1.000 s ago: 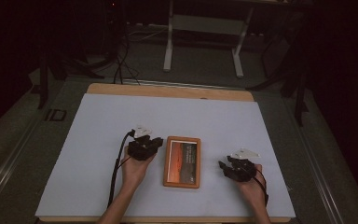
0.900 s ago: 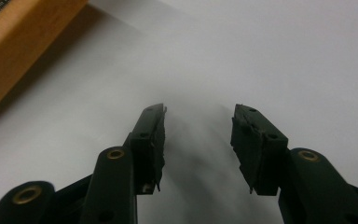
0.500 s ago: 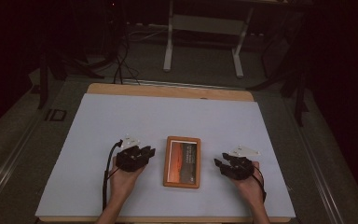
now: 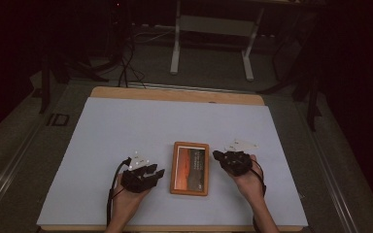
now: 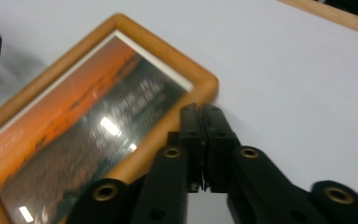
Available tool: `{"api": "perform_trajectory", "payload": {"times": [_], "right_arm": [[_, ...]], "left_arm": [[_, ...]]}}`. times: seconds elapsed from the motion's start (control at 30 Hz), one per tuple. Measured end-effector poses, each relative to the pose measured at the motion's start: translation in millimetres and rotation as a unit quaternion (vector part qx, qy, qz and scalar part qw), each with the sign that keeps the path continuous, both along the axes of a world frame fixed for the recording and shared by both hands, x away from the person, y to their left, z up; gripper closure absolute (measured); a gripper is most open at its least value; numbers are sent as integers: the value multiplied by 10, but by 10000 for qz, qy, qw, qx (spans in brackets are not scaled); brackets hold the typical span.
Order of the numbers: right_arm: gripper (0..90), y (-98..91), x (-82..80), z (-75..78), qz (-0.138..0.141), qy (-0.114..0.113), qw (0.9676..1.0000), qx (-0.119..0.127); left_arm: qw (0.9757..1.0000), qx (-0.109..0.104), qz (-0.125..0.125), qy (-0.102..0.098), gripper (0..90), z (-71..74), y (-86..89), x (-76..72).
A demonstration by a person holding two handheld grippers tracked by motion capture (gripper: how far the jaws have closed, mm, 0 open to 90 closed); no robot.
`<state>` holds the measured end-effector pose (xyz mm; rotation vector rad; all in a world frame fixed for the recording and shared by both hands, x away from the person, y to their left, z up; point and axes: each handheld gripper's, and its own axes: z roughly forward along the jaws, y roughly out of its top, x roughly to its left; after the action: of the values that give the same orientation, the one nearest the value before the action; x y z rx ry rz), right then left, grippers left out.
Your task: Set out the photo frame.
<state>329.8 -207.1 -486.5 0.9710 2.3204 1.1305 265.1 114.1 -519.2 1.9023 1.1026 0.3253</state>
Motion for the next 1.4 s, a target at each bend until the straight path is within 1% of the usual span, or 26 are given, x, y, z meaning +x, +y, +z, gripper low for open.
{"api": "perform_trajectory", "payload": {"times": [0.17, 0.27, 0.33, 0.4, 0.47, 0.63, 0.73, 0.77, 0.83, 1.03, 1.13, 1.23, 1.3, 1.4], "right_arm": [[896, 181, 126, 37, 127, 11, 9999, -15], [896, 251, 192, 15, 124, 46, 9999, -64], [896, 280, 234, -9, 105, 103, 9999, -76], [897, 298, 261, -26, 97, 142, 9999, -15], [897, 312, 274, -30, 92, 140, 9999, -24], [898, 337, 304, -41, 96, 109, 9999, -72], [898, 346, 312, -61, 67, 123, 9998, -117], [898, 348, 314, -75, 44, 97, 9999, -129], [898, 327, 319, -87, 8, 122, 9999, -87], [898, 254, 350, -145, -123, 202, 9997, -72], [898, 207, 370, -186, -185, 304, 9994, -34], [898, 161, 393, -228, -224, 413, 9989, 86], [898, 141, 408, -259, -245, 445, 9987, 49], [898, 121, 422, -309, -291, 520, 9982, -10]], "left_arm": [[9999, 52, -105, 17, 608, -22, -36, -21], [9998, 91, -163, 66, 608, -42, -72, -29], [9996, 149, -205, 100, 608, -61, -103, -36], [9993, 213, -261, 137, 608, -79, -135, -45], [9990, 290, -307, 136, 608, -88, -160, -54], [9992, 255, -275, 118, 604, -82, -155, -59], [9995, 171, -227, 115, 600, -74, -129, -52], [9996, 154, -213, 112, 599, -71, -118, -47], [9998, 71, -171, 123, 597, -65, -104, -38], [9999, 36, -122, 92, 588, -50, -104, -32], [9997, -54, -185, 153, 576, -42, -111, -27], [9995, -101, -254, 134, 569, -18, -143, -42], [9993, -186, -293, 142, 563, 0, -161, -51], [9984, -444, -281, 228, 558, 29, -168, -60]]}}
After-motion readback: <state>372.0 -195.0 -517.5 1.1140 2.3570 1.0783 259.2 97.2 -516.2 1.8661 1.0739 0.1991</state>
